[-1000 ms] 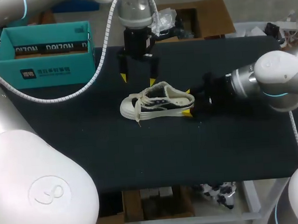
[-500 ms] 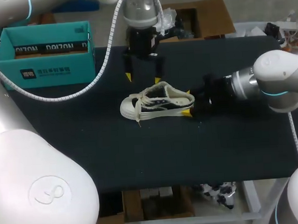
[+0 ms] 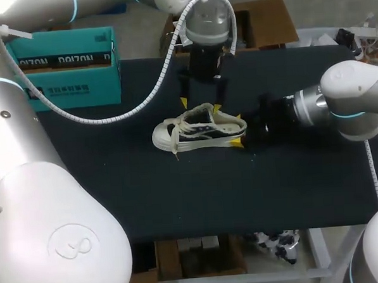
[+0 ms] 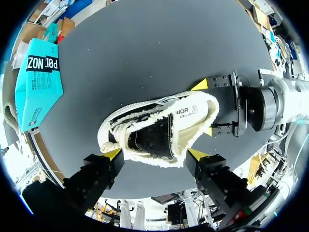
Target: Open the shoe tongue, take the insole out of the shoe, put the insole back into the shoe, and pack the shoe into the shoebox
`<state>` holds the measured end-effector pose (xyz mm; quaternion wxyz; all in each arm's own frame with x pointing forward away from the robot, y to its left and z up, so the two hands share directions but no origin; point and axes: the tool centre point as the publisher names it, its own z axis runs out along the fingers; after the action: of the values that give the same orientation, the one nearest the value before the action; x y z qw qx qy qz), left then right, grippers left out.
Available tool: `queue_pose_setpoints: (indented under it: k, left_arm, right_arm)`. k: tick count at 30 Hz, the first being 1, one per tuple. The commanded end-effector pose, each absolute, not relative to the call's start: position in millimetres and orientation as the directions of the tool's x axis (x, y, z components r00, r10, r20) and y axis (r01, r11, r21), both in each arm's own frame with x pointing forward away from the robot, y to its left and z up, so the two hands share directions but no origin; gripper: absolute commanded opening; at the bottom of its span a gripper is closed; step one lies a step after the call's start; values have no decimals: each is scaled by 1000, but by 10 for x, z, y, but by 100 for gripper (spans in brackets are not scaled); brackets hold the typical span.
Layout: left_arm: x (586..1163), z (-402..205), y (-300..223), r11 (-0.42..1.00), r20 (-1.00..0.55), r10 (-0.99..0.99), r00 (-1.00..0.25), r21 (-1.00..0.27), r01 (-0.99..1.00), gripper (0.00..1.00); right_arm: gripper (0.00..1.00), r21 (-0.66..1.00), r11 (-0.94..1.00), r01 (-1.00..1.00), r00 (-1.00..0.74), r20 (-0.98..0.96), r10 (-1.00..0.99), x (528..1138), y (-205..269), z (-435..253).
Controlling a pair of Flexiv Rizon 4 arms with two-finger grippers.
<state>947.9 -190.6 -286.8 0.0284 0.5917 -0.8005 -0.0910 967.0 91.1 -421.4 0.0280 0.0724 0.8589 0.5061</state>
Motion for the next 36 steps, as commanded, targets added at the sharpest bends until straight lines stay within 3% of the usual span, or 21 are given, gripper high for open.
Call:
queue_pose_setpoints:
  k: [1,5,8,12,15,16,17,36]
  left_arm:
    - [9537,-2938,-2015,271,-116,-946,-302,225,-936,85]
    - [9532,-3008,-2035,254,-138,-946,-295,255,-933,81]
    - [9514,-3039,-2033,250,-144,-944,-298,280,-927,62]
    - [9462,-3065,-2011,254,-145,-939,-312,318,-913,53]
    - [9449,-3084,-1975,250,-138,-940,-311,341,-906,31]
    - [9448,-3091,-1962,247,-137,-941,-310,346,-905,13]
    - [9449,-3096,-1950,252,-130,-941,-313,352,-902,0]
    - [9394,-2905,-1230,190,66,-981,-181,188,-964,0]
  right_arm:
    - [0,875,474,94,-988,25,151,9683,915,-4254]
    - [0,875,474,94,-988,25,151,9683,915,-4254]
    - [0,875,474,94,-988,25,151,9683,915,-4254]
    - [0,875,474,94,-988,25,151,9683,915,-4254]
    - [0,875,474,94,-988,25,151,9683,915,-4254]
    - [0,875,474,94,-988,25,151,9683,915,-4254]
    - [0,875,474,94,-988,25,151,9683,915,-4254]
    - [0,875,474,94,-988,25,151,9683,915,-4254]
